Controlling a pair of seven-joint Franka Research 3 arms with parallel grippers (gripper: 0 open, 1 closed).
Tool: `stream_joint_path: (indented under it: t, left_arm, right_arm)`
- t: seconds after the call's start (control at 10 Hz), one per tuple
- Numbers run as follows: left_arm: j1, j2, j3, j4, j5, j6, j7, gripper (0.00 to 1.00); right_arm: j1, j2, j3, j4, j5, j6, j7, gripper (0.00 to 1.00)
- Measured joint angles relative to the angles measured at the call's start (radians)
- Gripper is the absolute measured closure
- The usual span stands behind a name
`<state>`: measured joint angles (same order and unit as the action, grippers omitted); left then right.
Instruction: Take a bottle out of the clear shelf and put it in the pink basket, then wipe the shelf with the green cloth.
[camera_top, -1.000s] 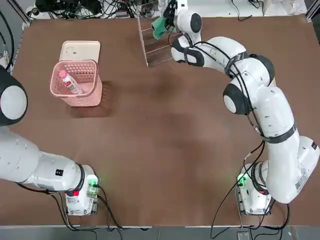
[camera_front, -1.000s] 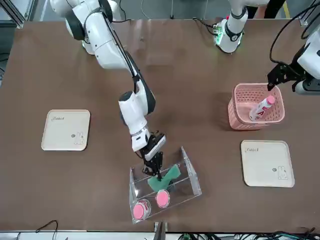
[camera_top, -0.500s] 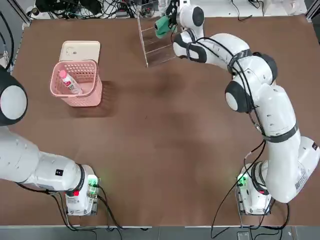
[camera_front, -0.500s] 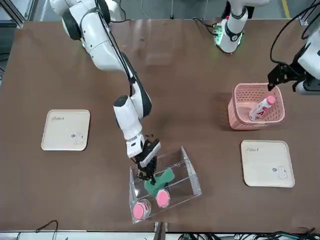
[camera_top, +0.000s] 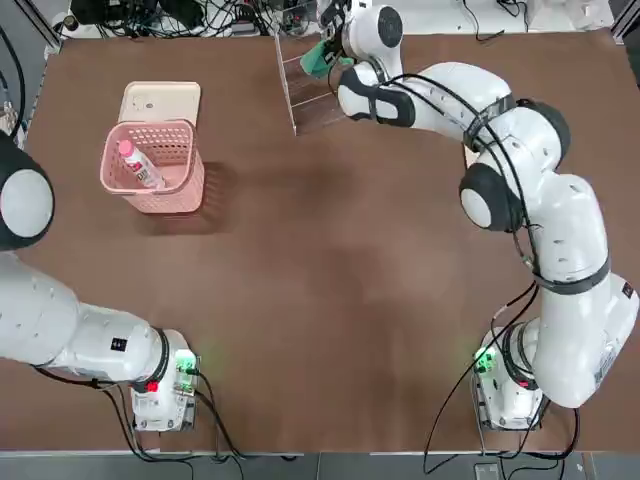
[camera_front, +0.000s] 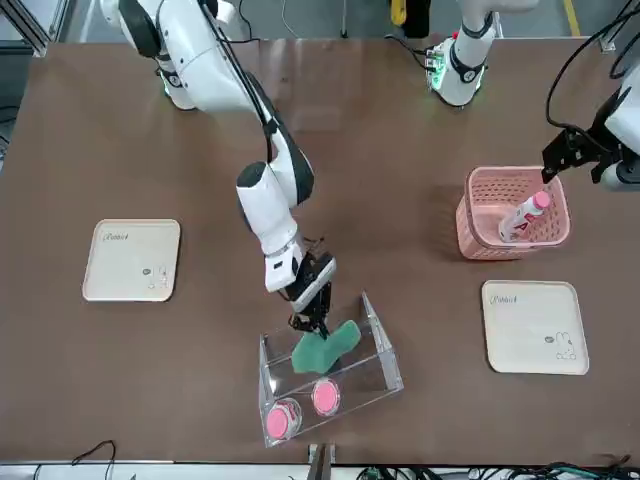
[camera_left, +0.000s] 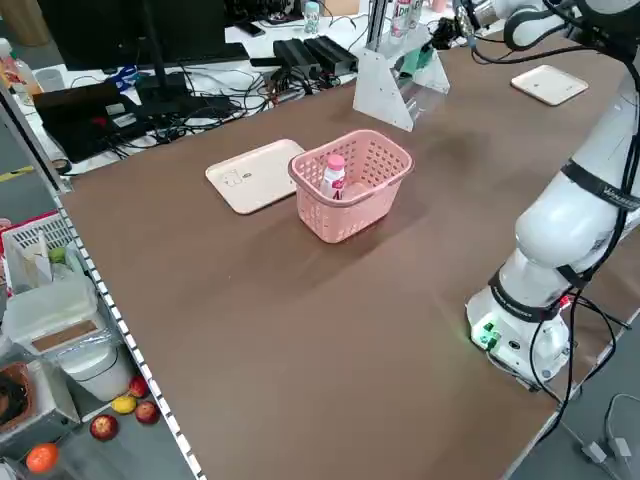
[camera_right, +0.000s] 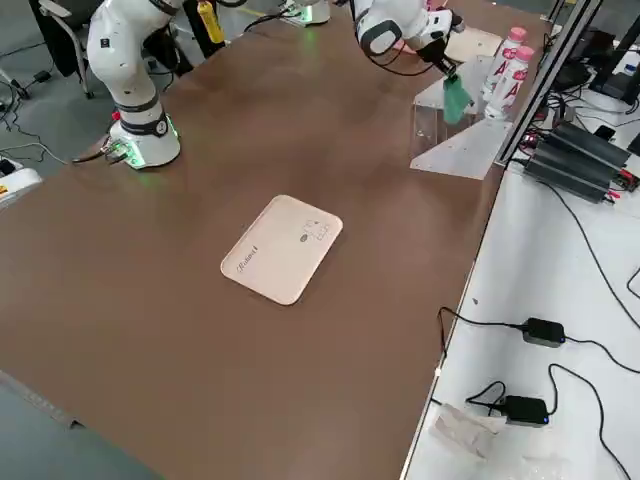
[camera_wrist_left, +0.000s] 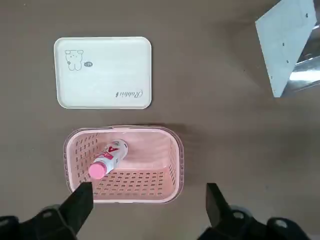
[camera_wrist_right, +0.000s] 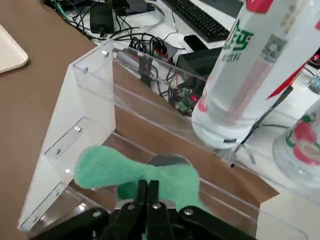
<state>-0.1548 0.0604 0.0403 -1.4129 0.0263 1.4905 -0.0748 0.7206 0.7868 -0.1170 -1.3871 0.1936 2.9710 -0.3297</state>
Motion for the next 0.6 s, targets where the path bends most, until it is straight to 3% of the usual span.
stream_joint_path:
  t: [0.3,0.6]
  left_arm:
    - [-0.013,0.0,-0.012,0.0,-0.001,0.003,-0.002,0.0]
    - [-0.013,0.002,-0.012,0.0,-0.001,0.003,-0.001,0.0]
  right_arm:
    - [0.0,-0.129,0.02,-0.152,0.001,-0.06,0.018,0.97]
    - [0.004,-0.232,0.028,-0.174,0.001,-0.242,0.081,0.97]
